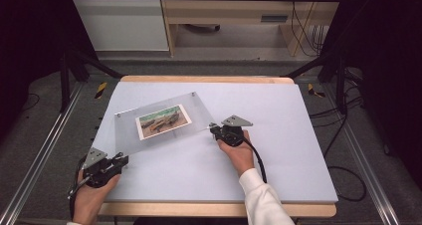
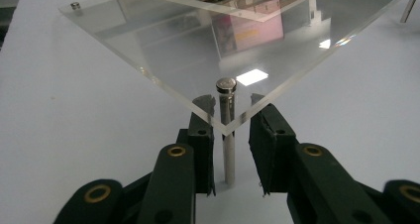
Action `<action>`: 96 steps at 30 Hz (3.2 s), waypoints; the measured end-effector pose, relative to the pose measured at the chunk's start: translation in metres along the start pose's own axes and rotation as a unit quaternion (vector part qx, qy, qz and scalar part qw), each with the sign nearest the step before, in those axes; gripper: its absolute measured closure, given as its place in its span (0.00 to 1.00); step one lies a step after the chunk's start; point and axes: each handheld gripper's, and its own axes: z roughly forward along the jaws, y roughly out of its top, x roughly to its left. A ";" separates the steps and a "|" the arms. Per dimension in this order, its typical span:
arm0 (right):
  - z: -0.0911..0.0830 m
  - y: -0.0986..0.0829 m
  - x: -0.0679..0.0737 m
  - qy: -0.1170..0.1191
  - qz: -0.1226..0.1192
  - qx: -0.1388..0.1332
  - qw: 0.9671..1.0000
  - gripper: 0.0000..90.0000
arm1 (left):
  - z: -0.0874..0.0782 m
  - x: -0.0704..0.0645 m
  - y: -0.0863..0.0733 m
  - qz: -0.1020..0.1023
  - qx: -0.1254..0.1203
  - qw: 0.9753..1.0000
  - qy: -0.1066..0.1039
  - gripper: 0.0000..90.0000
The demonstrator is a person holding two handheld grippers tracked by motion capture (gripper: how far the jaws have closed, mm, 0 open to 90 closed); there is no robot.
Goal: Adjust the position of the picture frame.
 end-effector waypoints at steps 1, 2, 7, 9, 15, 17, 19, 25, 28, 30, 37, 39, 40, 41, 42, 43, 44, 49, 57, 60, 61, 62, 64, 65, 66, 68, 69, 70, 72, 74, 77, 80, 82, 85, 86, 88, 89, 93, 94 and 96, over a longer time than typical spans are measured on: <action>0.000 0.002 0.000 0.000 0.000 0.001 1.000 0.94 | 0.000 0.001 0.001 -0.002 -0.007 1.000 0.001 0.80; -0.001 0.004 0.000 0.001 0.003 0.002 1.000 0.94 | -0.001 0.002 0.002 -0.003 -0.012 1.000 0.001 0.81; -0.002 0.012 -0.001 0.005 0.004 0.004 1.000 0.94 | -0.002 0.004 0.004 -0.009 -0.033 0.999 0.002 0.85; -0.003 0.012 -0.001 0.008 0.005 0.003 1.000 0.94 | -0.002 0.005 0.004 -0.014 -0.037 0.999 0.001 0.85; -0.002 0.012 -0.002 0.011 0.006 0.001 1.000 0.94 | -0.003 0.007 0.006 -0.026 -0.047 0.999 -0.010 0.91; -0.003 0.013 -0.001 0.009 0.011 0.000 1.000 0.94 | -0.004 0.006 0.007 -0.021 -0.048 0.999 -0.006 0.92; -0.002 0.014 -0.001 0.009 0.006 0.000 1.000 0.93 | -0.005 0.007 0.008 -0.024 -0.050 0.998 -0.007 0.92; 0.001 0.018 0.003 0.008 -0.002 -0.001 1.000 0.86 | -0.006 0.007 0.009 -0.026 -0.053 0.998 -0.009 0.93; 0.003 0.018 0.003 0.006 -0.001 -0.001 1.000 0.86 | -0.006 0.007 0.008 -0.028 -0.053 0.998 -0.010 0.93; 0.003 0.018 0.003 0.004 0.001 0.000 1.000 0.88 | -0.006 0.007 0.008 -0.029 -0.051 0.998 -0.010 0.93; 0.005 0.019 0.001 -0.002 0.006 0.007 1.000 0.93 | -0.006 0.007 0.008 -0.025 -0.047 0.999 -0.010 0.93; 0.006 0.019 0.001 -0.001 0.004 0.007 1.000 0.93 | -0.006 0.007 0.009 -0.025 -0.046 0.999 -0.010 0.93; 0.007 0.019 0.001 -0.001 0.004 0.008 1.000 0.92 | -0.006 0.007 0.008 -0.025 -0.046 0.999 -0.009 0.93; 0.008 0.019 0.001 -0.002 0.004 0.007 1.000 0.91 | -0.006 0.006 0.008 -0.025 -0.046 0.999 -0.010 0.93; 0.009 0.019 0.002 -0.002 0.006 0.008 1.000 0.91 | -0.006 0.006 0.009 -0.025 -0.046 0.999 -0.010 0.93; 0.010 0.019 0.002 -0.003 0.009 0.009 1.000 0.91 | -0.006 0.006 0.009 -0.025 -0.046 0.999 -0.010 0.93; 0.011 0.019 0.003 -0.005 0.009 0.008 1.000 0.92 | -0.007 0.006 0.008 -0.025 -0.047 0.999 -0.009 0.93; 0.011 0.019 0.002 -0.006 0.003 0.008 1.000 0.94 | -0.007 0.006 0.008 -0.026 -0.048 0.998 -0.010 0.93; 0.010 0.021 0.003 -0.002 0.013 0.010 1.000 0.94 | -0.006 0.006 0.009 -0.024 -0.050 0.998 -0.006 0.92; 0.010 0.022 0.003 -0.002 0.013 0.010 1.000 0.94 | -0.005 0.006 0.009 -0.026 -0.052 0.998 -0.005 0.91; 0.010 0.022 0.003 -0.002 0.014 0.011 1.000 0.94 | -0.005 0.007 0.009 -0.029 -0.051 0.998 -0.006 0.91; 0.010 0.022 0.003 -0.002 0.013 0.011 1.000 0.94 | -0.004 0.007 0.009 -0.030 -0.052 0.998 -0.006 0.91; 0.010 0.022 0.003 -0.001 0.013 0.011 1.000 0.94 | -0.003 0.007 0.010 -0.030 -0.051 0.998 -0.006 0.90; 0.010 0.022 0.003 -0.001 0.013 0.012 1.000 0.94 | -0.002 0.007 0.010 -0.030 -0.051 0.998 -0.007 0.89; 0.010 0.022 0.003 -0.001 0.013 0.012 1.000 0.94 | -0.001 0.006 0.010 -0.029 -0.049 0.998 -0.008 0.89; 0.010 0.022 0.002 0.000 0.014 0.013 1.000 0.94 | 0.000 0.006 0.011 -0.030 -0.049 0.998 -0.006 0.88; 0.010 0.022 0.002 0.001 0.015 0.013 1.000 0.94 | 0.001 0.006 0.011 -0.033 -0.049 0.998 -0.005 0.88; 0.010 0.022 0.002 0.000 0.016 0.013 1.000 0.94 | 0.001 0.007 0.011 -0.036 -0.050 0.998 -0.005 0.88; 0.011 0.022 0.002 0.001 0.016 0.011 1.000 0.94 | 0.002 0.009 0.012 -0.043 -0.052 0.998 -0.006 0.90; 0.011 0.022 0.002 0.003 0.017 0.010 1.000 0.94 | 0.002 0.010 0.012 -0.053 -0.053 0.997 -0.007 0.93; 0.012 0.023 0.004 0.000 0.012 0.016 1.000 0.93 | 0.002 0.010 0.012 -0.053 -0.052 0.997 -0.005 0.93; 0.012 0.025 0.004 0.000 0.018 0.016 1.000 0.92 | 0.002 0.010 0.012 -0.052 -0.053 0.997 -0.005 0.94; 0.013 0.025 0.005 -0.004 0.010 0.016 1.000 0.94 | 0.002 0.010 0.012 -0.048 -0.051 0.998 -0.004 0.94; 0.013 0.027 0.006 -0.005 0.004 0.014 1.000 0.95 | -0.001 0.010 0.014 -0.044 -0.060 0.997 -0.001 0.94; 0.012 0.028 0.006 -0.004 0.002 0.012 1.000 0.95 | -0.002 0.010 0.015 -0.042 -0.061 0.997 0.001 0.93; 0.011 0.031 0.007 -0.002 -0.002 0.010 1.000 0.95 | -0.003 0.010 0.015 -0.041 -0.063 0.997 0.002 0.93; 0.010 0.033 0.008 -0.001 -0.004 0.010 1.000 0.95 | -0.005 0.010 0.016 -0.041 -0.069 0.997 0.002 0.93; 0.006 0.037 0.009 0.002 -0.009 0.004 1.000 0.95 | -0.010 0.009 0.019 -0.036 -0.079 0.996 0.003 0.93; 0.004 0.038 0.010 0.003 -0.009 0.003 1.000 0.95 | -0.011 0.008 0.020 -0.032 -0.079 0.996 0.005 0.93; 0.002 0.039 0.010 -0.001 -0.011 0.001 1.000 0.95 | -0.013 0.005 0.023 -0.025 -0.082 0.996 0.006 0.92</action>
